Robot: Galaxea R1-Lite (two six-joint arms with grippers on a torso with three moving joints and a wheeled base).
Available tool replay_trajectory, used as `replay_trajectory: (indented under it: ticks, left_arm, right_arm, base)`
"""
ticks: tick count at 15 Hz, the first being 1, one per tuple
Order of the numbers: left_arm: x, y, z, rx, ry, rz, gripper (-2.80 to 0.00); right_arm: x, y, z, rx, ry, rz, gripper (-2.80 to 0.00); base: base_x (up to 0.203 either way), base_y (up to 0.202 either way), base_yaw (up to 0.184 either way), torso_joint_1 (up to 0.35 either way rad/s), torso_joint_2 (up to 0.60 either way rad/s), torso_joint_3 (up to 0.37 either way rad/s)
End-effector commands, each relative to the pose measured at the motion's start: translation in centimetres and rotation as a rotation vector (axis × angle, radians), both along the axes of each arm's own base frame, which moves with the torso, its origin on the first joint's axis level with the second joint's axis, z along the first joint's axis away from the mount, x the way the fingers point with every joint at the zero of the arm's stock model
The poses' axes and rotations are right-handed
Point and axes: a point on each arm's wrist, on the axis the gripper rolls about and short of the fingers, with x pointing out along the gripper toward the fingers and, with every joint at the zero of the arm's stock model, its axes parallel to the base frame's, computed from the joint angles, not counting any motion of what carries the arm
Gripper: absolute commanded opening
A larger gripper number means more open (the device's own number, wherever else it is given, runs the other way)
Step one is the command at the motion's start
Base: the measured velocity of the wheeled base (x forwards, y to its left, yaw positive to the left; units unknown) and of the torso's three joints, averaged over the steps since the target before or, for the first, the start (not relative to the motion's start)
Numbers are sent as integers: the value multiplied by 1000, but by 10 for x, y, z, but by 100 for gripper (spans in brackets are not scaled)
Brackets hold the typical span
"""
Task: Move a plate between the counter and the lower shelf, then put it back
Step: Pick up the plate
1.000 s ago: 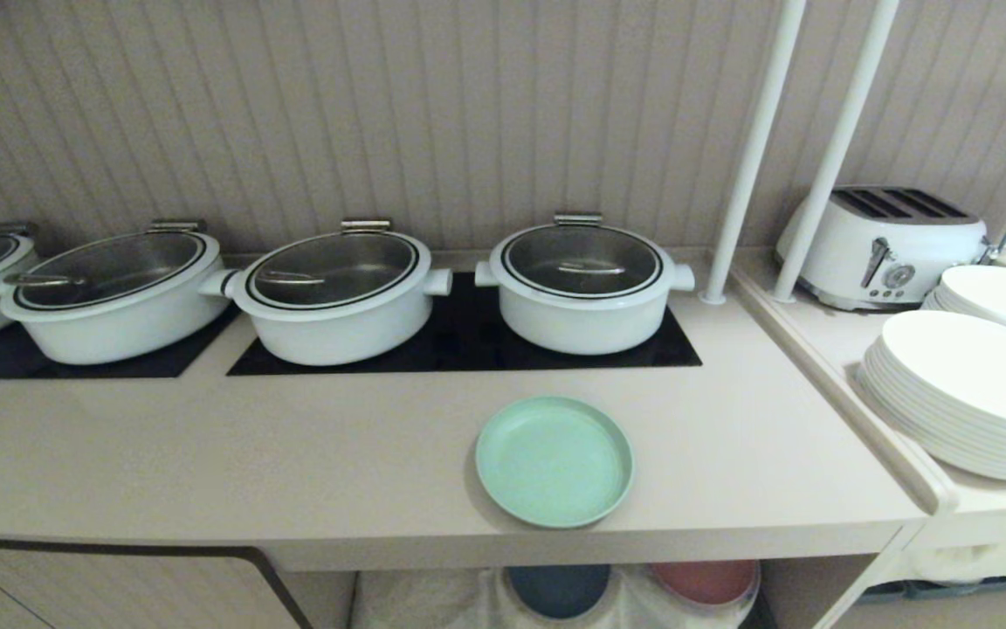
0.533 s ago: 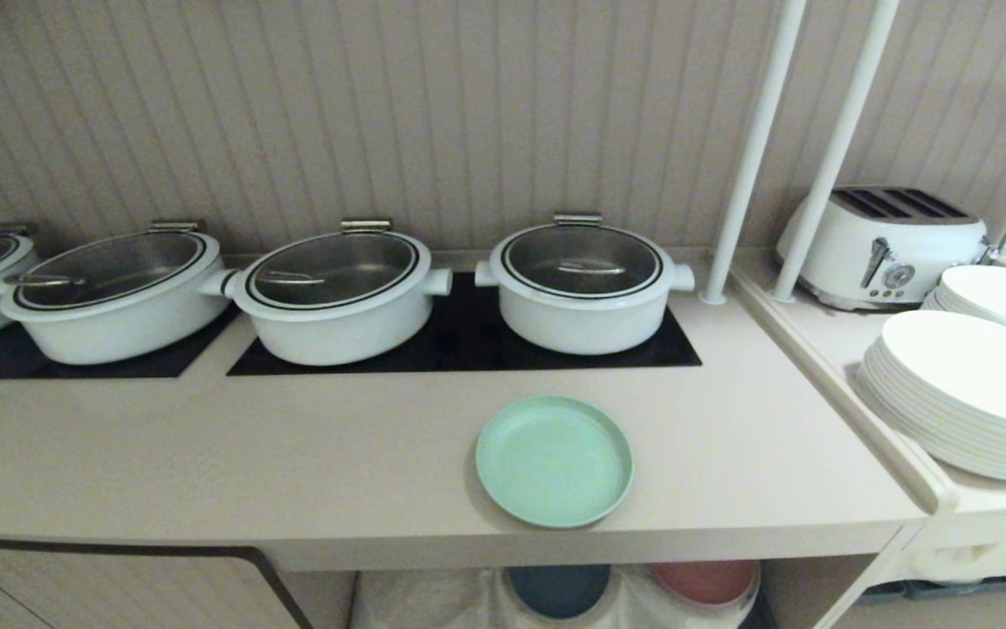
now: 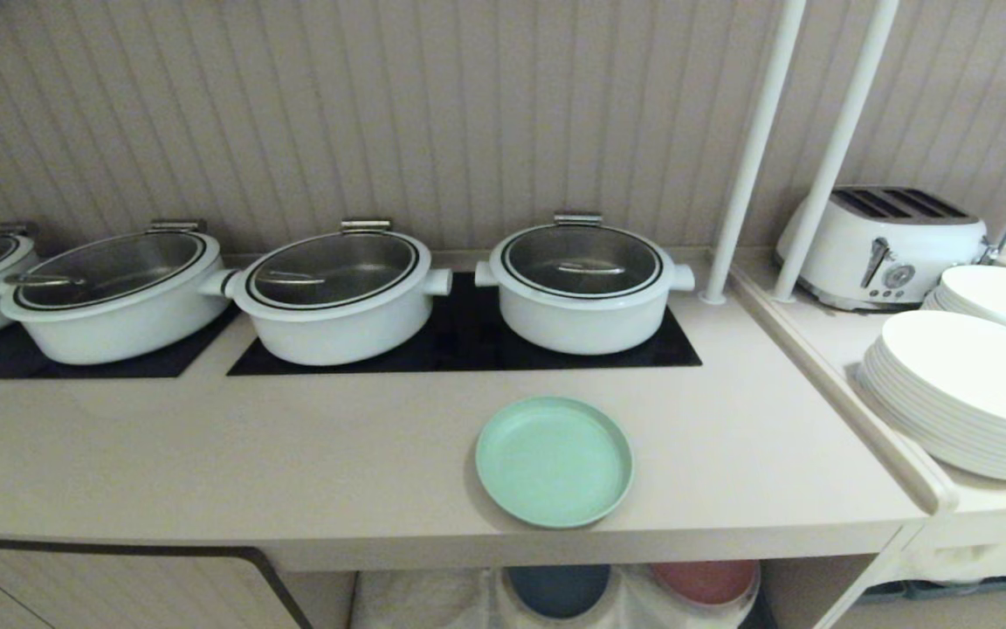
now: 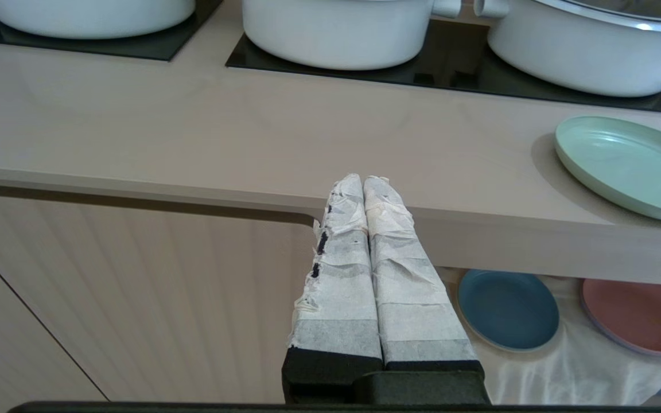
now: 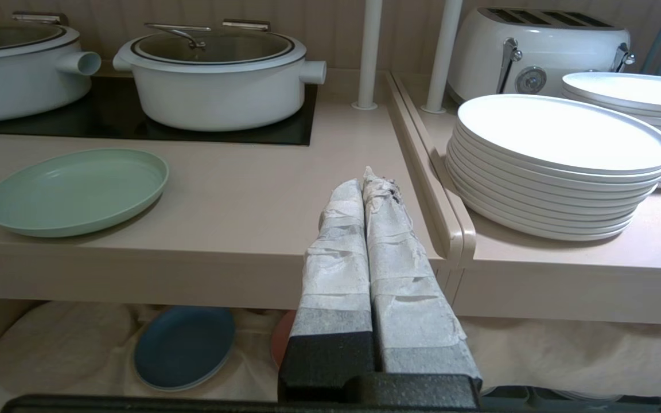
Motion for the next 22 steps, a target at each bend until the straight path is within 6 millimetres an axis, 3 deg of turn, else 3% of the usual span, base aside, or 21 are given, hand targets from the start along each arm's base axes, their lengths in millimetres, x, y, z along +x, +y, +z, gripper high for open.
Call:
replay_trajectory:
  ticks: [1,5,11,16,22]
  left_arm:
    - [0,0,0,0,-1,1,-280]
    - [0,0,0,-1,0,1,-280]
    - [0,0,0,-2,0,1,-280]
    - [0,0,0,0,0,1,-280]
    - [0,0,0,0,0,1,-280]
  right_arm:
    - [0,0,0,0,-1,2,-280]
    - [6,0,2,-16,52,-3,-280]
    - [35,0,15,-26,245,-5,-280]
    - [60,1,53,-27,303,49,-280]
    - [113,-3,94,-64,412,68,-280]
  base:
    - [0,0,0,0,0,0]
    - [0,0,0,0,0,0]
    - [0,0,0,0,0,0]
    - [0,0,0,0,0,0]
    - [0,0,0,0,0,0]
